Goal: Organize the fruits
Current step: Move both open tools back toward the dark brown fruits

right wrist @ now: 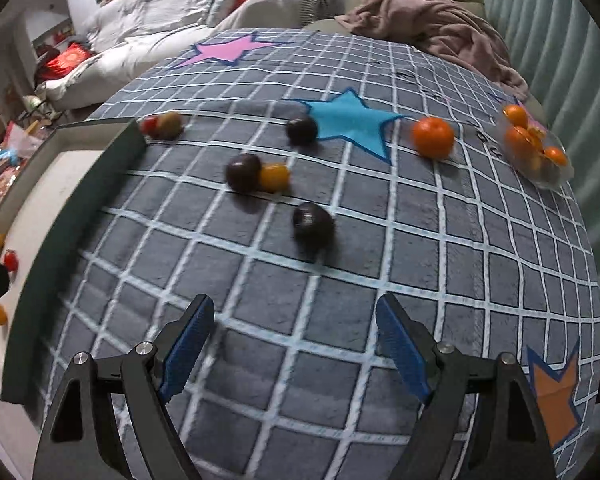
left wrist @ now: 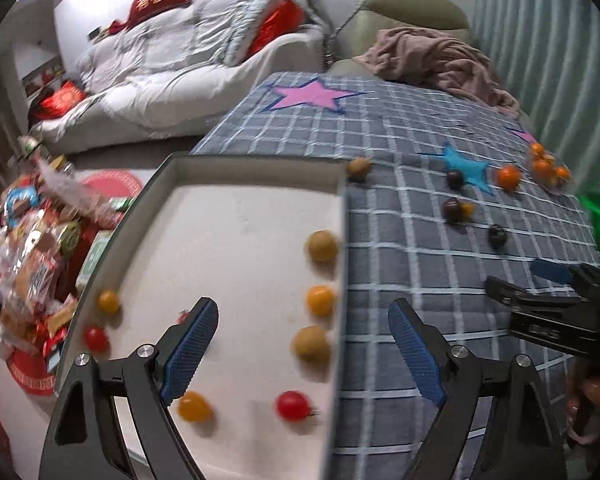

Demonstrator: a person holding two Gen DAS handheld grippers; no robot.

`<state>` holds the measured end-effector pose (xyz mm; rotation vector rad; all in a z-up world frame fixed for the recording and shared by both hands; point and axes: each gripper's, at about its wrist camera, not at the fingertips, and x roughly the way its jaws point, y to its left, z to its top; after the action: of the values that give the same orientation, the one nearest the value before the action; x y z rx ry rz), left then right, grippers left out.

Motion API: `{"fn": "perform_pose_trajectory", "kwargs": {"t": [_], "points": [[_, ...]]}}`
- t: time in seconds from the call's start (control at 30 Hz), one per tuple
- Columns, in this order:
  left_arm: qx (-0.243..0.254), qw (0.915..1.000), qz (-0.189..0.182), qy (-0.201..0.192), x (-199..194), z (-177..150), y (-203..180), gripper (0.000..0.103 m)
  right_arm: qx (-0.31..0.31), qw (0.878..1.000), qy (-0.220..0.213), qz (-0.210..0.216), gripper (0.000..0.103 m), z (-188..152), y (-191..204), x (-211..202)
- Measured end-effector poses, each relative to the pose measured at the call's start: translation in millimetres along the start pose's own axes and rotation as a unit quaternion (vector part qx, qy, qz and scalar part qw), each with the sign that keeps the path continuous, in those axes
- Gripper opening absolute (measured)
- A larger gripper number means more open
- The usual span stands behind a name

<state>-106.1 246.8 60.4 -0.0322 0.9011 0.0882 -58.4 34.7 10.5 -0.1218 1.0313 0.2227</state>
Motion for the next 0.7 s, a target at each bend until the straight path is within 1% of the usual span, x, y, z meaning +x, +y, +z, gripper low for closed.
{"fn": "perform_pose_trajectory", "kwargs": {"t": [0.1,0.23,0.43,0.47,0.5,0.53,0.57,0.6,0.63,0.67,0.7], "points": [[0.021,0.9998,-0.005,-0.003,-1.0,4.9,-17.9,0.088,0.006,1.000,-0.001,0.004,0.086,2.9,-4.3,4.3],[0.032,0.9995,-0.005,0.005,5.3,11.4,-34.1,0.088,0.002,1.000,-0.010,0.005,0.086,8.4,-3.4,8.9],[0.049,0.9988,0.003,0.009,14.9,19.1,-50.4,0.088,-0.008,1.000,-0.024,-0.002,0.086,18.8,-0.7,18.4],[0.051,0.9986,0.003,0.009,16.2,20.7,-52.9,0.088,-0.009,1.000,-0.028,-0.001,0.084,20.1,-1.5,19.4],[0.054,0.9985,0.004,0.010,17.9,22.8,-55.6,0.088,-0.008,0.999,-0.031,0.000,0.082,21.0,-2.6,19.8],[0.057,0.9983,0.005,0.010,19.9,25.0,-58.5,0.088,-0.008,0.999,-0.036,-0.001,0.074,22.1,-4.0,19.5],[0.059,0.9982,0.006,0.011,21.7,26.3,-61.0,0.088,-0.008,0.999,-0.041,0.000,0.064,22.9,-5.9,18.8],[0.062,0.9980,0.005,0.012,24.5,28.6,-64.6,0.088,-0.009,0.999,-0.044,0.001,0.058,23.7,-7.6,18.3],[0.065,0.9978,0.004,0.013,27.4,30.5,-67.9,0.088,-0.008,0.999,-0.047,0.005,0.049,24.5,-10.9,17.8],[0.069,0.9975,0.003,0.014,30.7,32.4,-71.7,0.088,-0.006,0.999,-0.048,0.009,0.042,24.5,-13.3,17.3],[0.074,0.9971,0.003,0.015,35.1,34.5,-76.1,0.088,-0.003,0.999,-0.050,0.013,0.039,24.8,-16.6,16.8]]}}
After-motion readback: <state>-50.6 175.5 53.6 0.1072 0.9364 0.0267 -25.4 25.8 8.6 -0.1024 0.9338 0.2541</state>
